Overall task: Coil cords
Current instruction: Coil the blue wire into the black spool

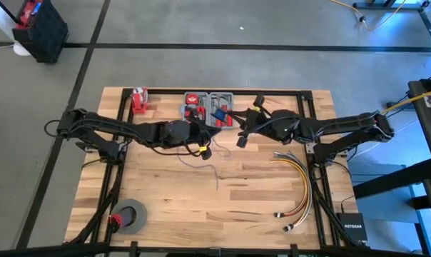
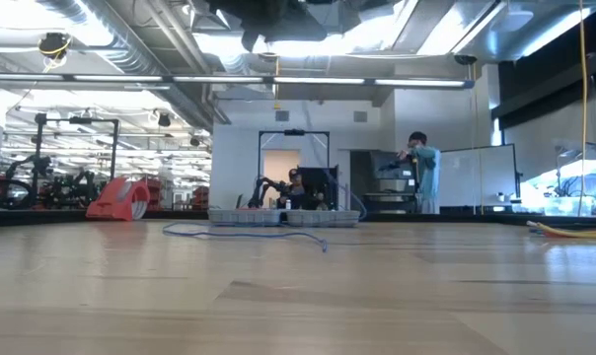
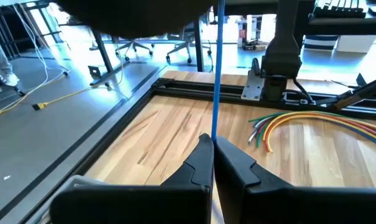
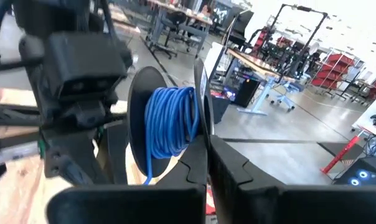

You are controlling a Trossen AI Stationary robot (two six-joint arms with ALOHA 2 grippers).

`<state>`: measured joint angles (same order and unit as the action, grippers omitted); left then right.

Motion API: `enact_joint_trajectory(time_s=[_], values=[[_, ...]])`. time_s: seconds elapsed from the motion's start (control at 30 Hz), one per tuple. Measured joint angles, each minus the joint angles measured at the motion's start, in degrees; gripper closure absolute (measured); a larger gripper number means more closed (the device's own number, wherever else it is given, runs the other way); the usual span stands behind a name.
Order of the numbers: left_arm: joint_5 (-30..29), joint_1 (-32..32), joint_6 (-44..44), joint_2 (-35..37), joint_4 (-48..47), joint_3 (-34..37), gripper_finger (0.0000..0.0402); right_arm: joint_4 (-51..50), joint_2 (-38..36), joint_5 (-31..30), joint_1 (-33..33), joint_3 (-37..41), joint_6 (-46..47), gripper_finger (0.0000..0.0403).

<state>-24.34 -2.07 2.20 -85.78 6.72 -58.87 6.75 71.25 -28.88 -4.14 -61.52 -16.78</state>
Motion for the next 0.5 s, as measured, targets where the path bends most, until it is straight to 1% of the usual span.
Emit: enact_joint_trajectory(time_s=[0.07, 0.2, 0.5], values=[[0.00, 0.02, -0.05, -0.07, -0.06, 0.07, 0.0401, 0.03, -1.04, 0.36, 0.00, 0.00, -0.01, 0.0397], [0.00, 0.00, -0.64, -0.09, -0.07, 0.12, 0.0401, 0.84, -3.47, 3.01, 0.00, -0.02, 0.07, 0.0397], [-0.02, -0.08, -1.09, -0.20, -0.24, 0.23, 0.0401, 2.22, -6.80, 4.69, 0.00, -0.52, -0.32, 0.0397]])
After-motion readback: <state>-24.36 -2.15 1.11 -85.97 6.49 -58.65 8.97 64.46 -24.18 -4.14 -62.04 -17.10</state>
